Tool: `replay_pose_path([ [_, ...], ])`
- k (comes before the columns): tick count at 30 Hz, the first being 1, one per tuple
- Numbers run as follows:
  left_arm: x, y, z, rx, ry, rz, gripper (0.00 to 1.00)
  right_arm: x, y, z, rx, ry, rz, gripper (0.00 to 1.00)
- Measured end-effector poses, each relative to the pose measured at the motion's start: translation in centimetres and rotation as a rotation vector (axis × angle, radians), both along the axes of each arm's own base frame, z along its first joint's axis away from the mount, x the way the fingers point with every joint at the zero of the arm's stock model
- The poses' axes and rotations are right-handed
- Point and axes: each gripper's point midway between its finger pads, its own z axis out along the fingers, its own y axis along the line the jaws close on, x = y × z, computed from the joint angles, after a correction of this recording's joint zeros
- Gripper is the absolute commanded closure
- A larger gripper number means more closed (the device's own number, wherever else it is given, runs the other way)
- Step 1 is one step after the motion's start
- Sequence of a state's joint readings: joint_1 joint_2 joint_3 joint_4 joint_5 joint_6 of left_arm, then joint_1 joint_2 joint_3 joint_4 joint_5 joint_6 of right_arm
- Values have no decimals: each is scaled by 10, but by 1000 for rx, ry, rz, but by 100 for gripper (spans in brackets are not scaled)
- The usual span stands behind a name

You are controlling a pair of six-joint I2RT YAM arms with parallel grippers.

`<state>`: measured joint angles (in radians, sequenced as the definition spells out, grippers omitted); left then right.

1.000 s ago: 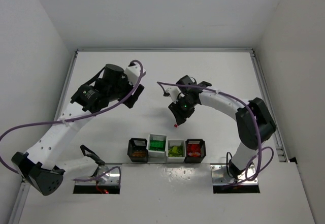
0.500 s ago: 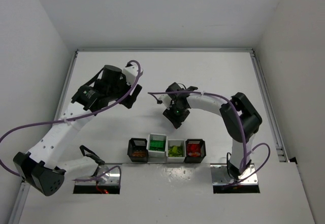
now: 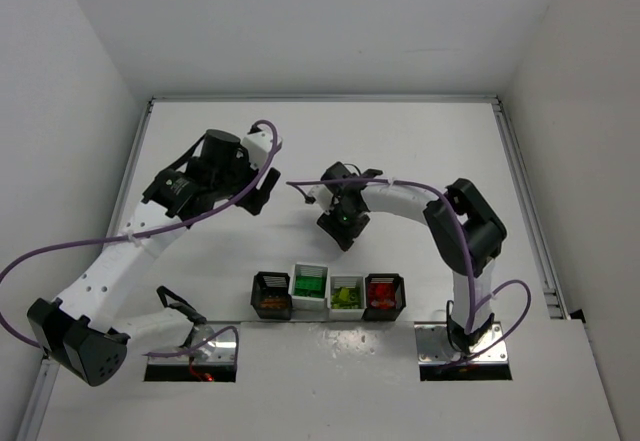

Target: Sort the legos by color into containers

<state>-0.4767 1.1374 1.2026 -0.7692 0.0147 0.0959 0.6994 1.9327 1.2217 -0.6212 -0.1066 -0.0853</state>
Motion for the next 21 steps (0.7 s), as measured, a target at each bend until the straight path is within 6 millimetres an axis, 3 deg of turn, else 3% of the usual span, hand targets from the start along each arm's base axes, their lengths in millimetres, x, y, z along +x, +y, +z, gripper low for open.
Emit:
replay_pose_path([
  [16,-1,4,-9,5,20,9,24,-1,3,-8,-56,-26,27,62],
  [21,0,4,-10,2,20,10,24,-3,4,-8,-66,-33,36,73],
])
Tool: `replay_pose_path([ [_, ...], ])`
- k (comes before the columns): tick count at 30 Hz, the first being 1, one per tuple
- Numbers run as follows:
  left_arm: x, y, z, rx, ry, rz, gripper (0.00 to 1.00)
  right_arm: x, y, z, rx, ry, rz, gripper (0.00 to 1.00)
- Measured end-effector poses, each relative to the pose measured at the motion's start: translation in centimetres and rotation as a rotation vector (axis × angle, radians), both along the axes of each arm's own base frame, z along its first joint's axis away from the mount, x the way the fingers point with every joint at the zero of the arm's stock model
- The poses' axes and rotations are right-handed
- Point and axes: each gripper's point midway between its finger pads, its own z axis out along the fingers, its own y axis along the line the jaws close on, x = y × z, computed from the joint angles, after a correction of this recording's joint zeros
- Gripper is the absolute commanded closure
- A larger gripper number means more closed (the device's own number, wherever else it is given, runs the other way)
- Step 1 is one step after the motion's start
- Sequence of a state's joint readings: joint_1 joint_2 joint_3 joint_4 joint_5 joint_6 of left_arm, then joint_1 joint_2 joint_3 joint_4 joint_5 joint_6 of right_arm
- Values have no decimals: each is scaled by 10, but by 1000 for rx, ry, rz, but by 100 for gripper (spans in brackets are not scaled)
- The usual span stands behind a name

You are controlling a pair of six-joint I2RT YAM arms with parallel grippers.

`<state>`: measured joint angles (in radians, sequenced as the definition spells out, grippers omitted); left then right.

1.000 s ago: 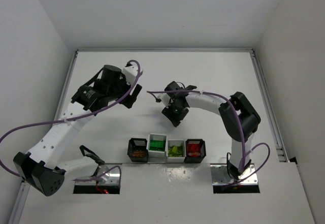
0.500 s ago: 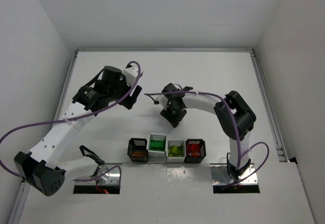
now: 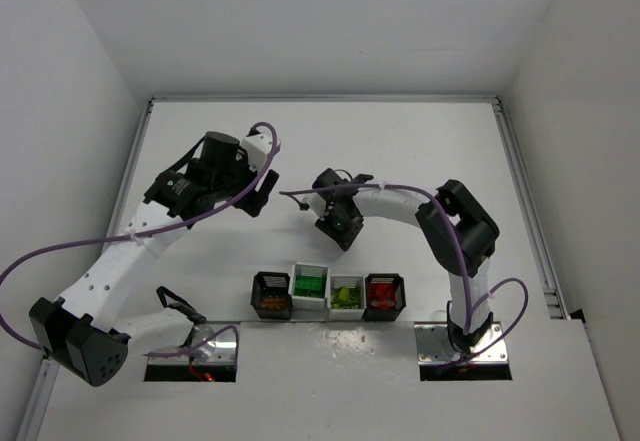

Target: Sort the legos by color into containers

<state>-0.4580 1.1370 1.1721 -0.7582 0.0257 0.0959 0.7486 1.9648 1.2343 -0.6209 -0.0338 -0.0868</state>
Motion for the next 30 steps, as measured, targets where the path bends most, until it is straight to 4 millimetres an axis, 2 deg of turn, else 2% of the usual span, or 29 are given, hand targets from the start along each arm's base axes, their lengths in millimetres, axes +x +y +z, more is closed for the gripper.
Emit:
replay_pose_path([
  [5,0,0,-2,1,3,-1,24,-2,2,0,0,2,8,81],
  [10,0,2,-5,3,11,4,24,-4,3,0,3,8,10,94],
  [14,0,2,-5,2,10,5,24,-4,3,0,7,10,11,100],
  [21,1,2,-5,0,5,6,23,-3,2,8,9,19,4,100],
  [23,1,2,-4,0,0,8,22,6,7,21,26,-6,-1,100],
  [25,2,4,-2,1,-8,14,6,19,16,44,56,-46,-6,100],
  [26,2,4,-1,3,-14,16,1,28,23,59,85,-81,-9,100],
  [30,8,7,2,-4,-36,42,1,58,40,130,195,-218,-20,100],
])
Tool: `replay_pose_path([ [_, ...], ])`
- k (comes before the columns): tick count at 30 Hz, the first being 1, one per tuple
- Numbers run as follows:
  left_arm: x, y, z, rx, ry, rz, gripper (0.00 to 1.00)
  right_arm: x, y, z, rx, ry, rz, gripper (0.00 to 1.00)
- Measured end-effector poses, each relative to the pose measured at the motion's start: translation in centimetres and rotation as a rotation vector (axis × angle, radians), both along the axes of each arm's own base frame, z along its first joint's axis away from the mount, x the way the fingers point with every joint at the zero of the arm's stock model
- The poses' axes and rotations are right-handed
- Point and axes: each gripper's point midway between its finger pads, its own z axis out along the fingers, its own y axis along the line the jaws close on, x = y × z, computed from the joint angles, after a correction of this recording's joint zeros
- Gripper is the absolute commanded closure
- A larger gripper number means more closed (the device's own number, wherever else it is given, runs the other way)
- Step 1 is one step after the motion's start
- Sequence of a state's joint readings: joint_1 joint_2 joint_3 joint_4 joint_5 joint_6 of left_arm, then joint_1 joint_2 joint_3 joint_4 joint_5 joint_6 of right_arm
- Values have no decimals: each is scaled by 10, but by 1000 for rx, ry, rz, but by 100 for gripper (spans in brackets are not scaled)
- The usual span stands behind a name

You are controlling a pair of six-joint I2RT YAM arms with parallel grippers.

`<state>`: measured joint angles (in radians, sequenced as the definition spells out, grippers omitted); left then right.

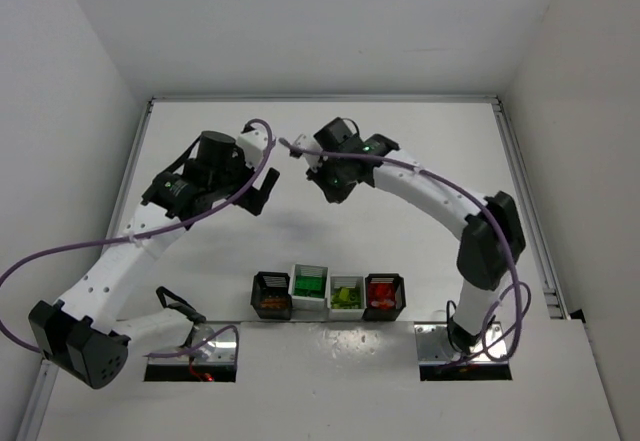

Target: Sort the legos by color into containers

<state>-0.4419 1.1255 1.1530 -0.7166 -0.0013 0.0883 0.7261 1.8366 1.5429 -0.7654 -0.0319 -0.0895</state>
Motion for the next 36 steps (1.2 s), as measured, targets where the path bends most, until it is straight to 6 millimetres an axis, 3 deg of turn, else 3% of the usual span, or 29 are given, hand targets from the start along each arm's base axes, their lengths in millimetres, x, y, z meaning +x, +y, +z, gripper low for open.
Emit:
replay_pose_path([
  [4,8,9,-1,-15,6,56,1,-4,-14,54,65,-78,-10,100],
  [8,21,20,-9,-45,54,131,1,-34,-48,76,75,-93,-11,100],
  [11,30,25,-17,-84,99,174,1,-66,-73,71,61,-45,4,100],
  [18,45,34,-28,-154,171,225,1,-149,-114,23,33,167,102,100],
  [30,44,27,-28,-179,184,186,1,-191,-117,24,58,289,311,100],
  [36,43,25,-27,-178,183,171,1,-200,-118,25,66,323,347,100],
])
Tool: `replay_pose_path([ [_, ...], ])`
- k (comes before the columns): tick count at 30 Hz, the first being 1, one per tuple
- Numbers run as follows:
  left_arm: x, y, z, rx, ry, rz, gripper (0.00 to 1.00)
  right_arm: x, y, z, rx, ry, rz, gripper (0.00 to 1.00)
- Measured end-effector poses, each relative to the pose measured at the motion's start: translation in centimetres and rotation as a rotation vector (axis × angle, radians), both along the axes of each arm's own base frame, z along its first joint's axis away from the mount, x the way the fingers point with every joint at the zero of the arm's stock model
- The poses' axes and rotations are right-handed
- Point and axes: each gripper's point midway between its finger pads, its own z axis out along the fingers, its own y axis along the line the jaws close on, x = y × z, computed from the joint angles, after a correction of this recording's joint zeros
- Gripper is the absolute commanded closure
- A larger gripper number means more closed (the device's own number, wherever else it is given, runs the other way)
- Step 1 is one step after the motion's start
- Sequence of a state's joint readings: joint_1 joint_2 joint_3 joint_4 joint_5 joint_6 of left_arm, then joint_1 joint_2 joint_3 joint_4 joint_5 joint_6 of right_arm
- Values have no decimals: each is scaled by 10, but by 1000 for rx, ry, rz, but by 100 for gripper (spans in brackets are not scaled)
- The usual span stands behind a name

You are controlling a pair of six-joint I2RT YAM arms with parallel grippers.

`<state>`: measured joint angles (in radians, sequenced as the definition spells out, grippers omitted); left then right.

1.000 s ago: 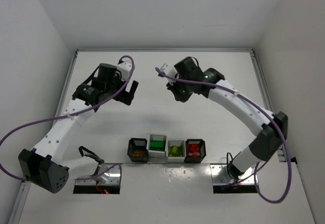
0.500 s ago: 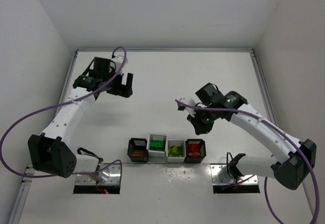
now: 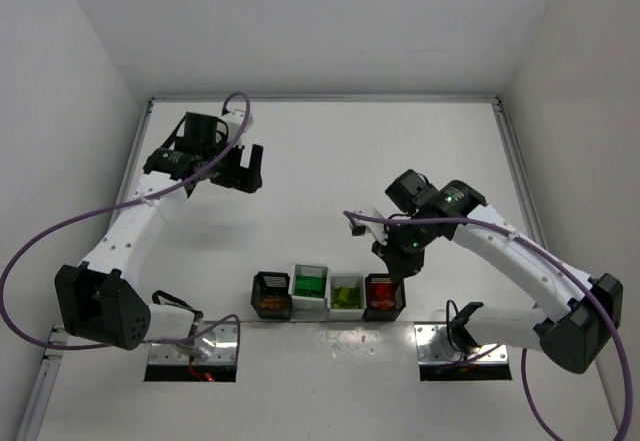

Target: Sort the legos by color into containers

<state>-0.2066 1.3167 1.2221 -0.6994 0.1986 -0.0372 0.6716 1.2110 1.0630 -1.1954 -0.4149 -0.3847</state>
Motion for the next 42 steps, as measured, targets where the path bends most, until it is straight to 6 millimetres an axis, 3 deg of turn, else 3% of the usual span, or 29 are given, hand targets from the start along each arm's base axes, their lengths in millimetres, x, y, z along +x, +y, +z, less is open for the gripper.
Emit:
replay_pose_path([
  [6,0,-1,0,1,-1,-7,1,-10,2,-1,-5,29,41,94],
  [13,0,-1,0,3,-6,-12,1,-18,7,-6,-31,45,88,66],
  [17,1,0,1,6,-10,-13,1,-17,8,-7,-44,33,81,56],
  [24,2,4,1,12,-13,-8,1,-2,9,-9,-65,-23,17,55],
  [27,3,7,0,13,-13,0,1,18,12,-6,-72,-89,-62,54],
  [33,3,14,-4,17,-14,12,1,94,12,14,-64,-325,-328,29],
  [38,10,30,-3,43,-37,37,1,159,-24,12,-104,-414,-612,20],
  [42,16,48,-2,65,-58,72,1,192,-60,3,-121,-399,-801,20],
])
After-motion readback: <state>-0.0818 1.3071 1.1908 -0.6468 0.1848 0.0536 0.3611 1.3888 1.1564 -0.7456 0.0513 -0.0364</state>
